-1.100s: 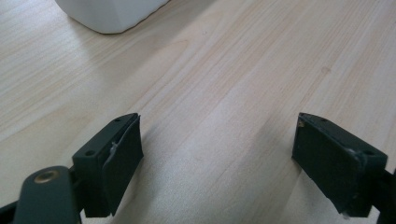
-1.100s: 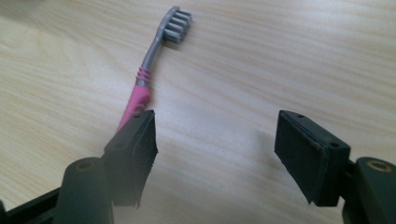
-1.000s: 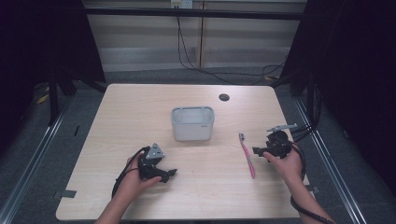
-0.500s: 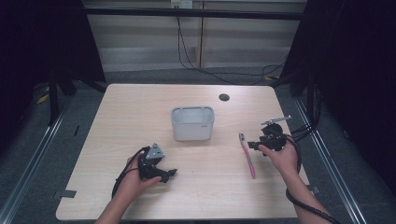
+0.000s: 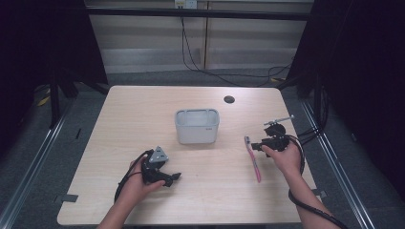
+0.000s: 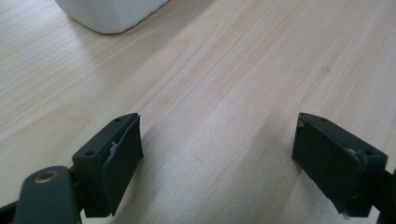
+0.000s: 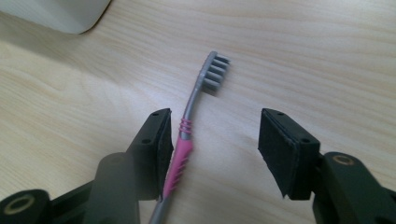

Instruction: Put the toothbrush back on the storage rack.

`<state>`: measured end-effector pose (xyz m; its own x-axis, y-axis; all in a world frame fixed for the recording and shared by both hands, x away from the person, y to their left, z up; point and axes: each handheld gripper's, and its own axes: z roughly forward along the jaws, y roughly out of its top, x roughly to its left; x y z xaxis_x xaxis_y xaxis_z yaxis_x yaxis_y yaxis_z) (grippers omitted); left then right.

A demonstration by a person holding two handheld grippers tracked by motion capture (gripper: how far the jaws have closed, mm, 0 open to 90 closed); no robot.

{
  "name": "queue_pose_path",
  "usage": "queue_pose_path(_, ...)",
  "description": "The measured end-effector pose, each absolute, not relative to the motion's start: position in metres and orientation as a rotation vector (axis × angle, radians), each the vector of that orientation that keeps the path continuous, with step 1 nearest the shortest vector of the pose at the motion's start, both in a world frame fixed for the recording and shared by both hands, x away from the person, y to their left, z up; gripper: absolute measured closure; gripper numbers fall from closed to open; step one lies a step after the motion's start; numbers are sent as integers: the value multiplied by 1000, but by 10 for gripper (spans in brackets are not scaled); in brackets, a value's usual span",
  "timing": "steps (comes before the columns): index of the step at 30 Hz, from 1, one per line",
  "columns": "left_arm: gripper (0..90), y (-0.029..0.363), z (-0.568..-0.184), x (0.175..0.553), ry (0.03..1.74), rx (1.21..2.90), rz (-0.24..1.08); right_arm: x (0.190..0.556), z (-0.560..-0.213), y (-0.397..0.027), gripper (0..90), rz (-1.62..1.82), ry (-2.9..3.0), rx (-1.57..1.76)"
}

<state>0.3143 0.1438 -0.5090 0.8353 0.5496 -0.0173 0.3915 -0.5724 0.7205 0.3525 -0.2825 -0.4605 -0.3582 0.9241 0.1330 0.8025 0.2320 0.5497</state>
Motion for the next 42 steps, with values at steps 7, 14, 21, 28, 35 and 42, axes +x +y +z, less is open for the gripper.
queue_pose_path(7,156,143,-509,314,689,2243,266,356,-465,-272,503,784,2340,1661)
queue_pose_path(14,156,143,-509,314,688,2244,267,358,-469,-265,557,755,2369,1673)
queue_pose_path(21,155,144,-509,314,682,2252,270,359,-471,-261,608,690,2407,1677)
queue_pose_path(28,156,144,-509,314,682,2251,269,359,-473,-259,642,665,2409,1696)
queue_pose_path(35,155,144,-509,314,683,2251,268,359,-476,-254,680,563,2442,1681)
queue_pose_path(42,155,143,-509,314,689,2244,267,358,-477,-253,793,542,2423,1668)
